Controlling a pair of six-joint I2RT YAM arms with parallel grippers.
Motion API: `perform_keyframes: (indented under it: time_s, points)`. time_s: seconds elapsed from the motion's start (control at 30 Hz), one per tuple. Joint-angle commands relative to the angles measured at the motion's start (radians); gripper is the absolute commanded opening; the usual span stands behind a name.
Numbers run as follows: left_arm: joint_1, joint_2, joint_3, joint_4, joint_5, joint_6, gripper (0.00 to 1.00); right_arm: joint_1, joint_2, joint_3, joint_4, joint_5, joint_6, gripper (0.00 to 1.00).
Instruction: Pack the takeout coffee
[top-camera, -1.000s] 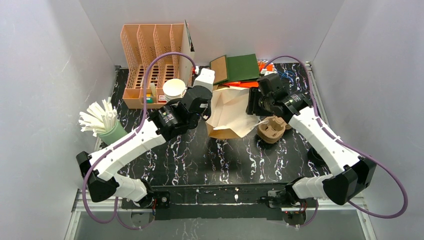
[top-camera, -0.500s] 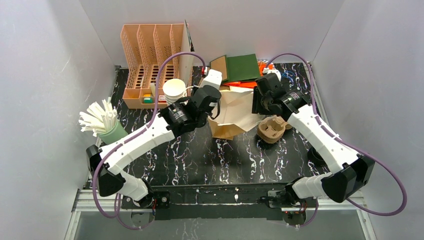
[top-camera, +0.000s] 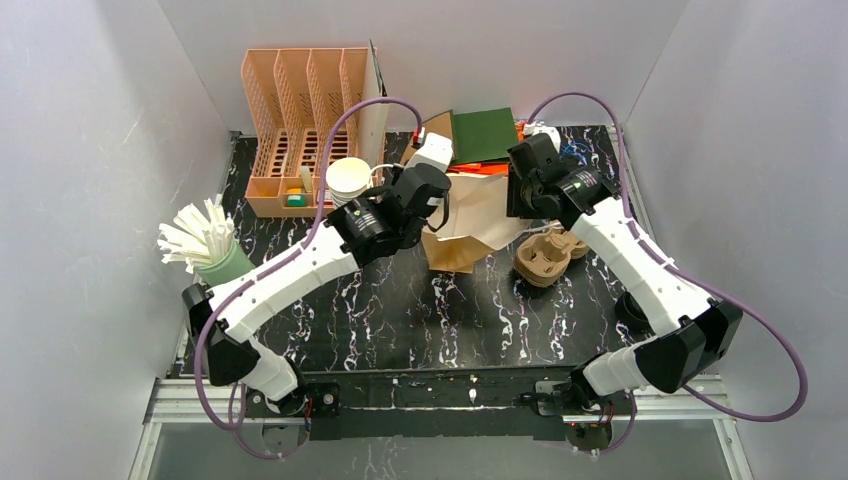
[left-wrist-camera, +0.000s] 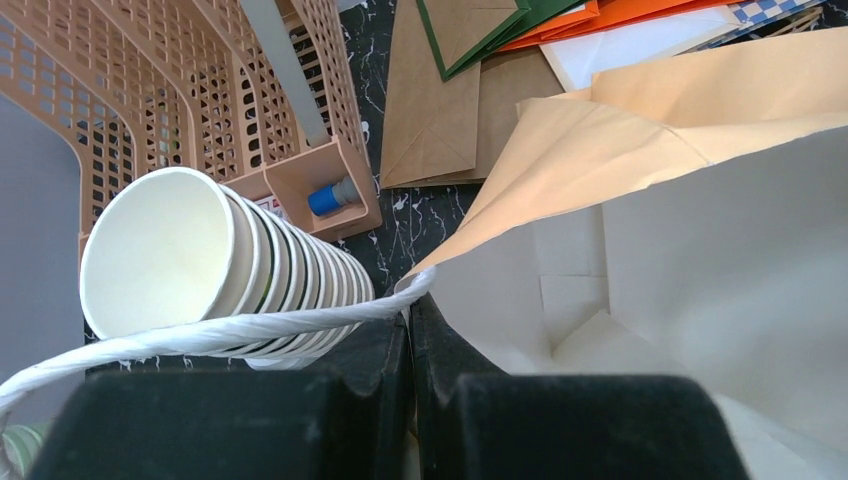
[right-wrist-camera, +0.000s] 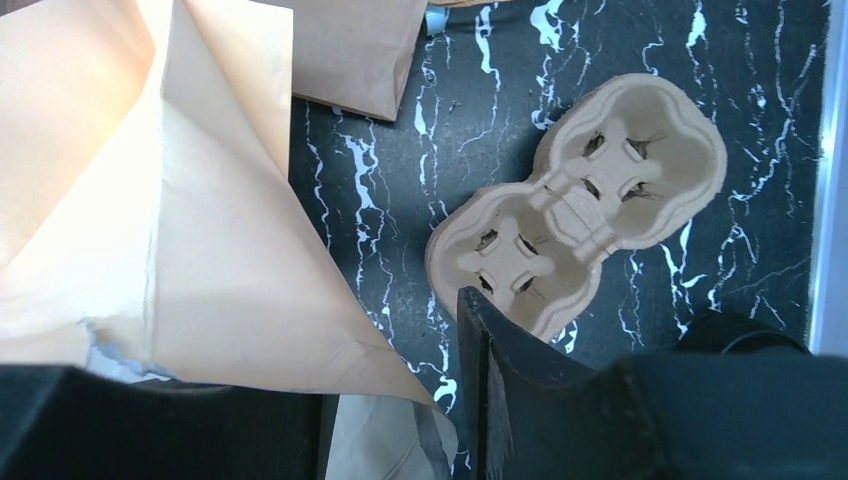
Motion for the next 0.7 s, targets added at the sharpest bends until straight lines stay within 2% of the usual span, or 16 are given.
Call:
perform_keyframes:
  time_s: [0.0,0.67]
  points:
    - [0.018,0.014,0.047,-0.092,-0.134,0.052,0.00,-0.011,0.008,0.078,-0.104,0.127,-0.036,0.50]
    - [0.021,0.106,0.154,-0.200,-0.219,0.104,0.00,0.097,0.103,0.170,-0.274,0.406,0.052,0.48]
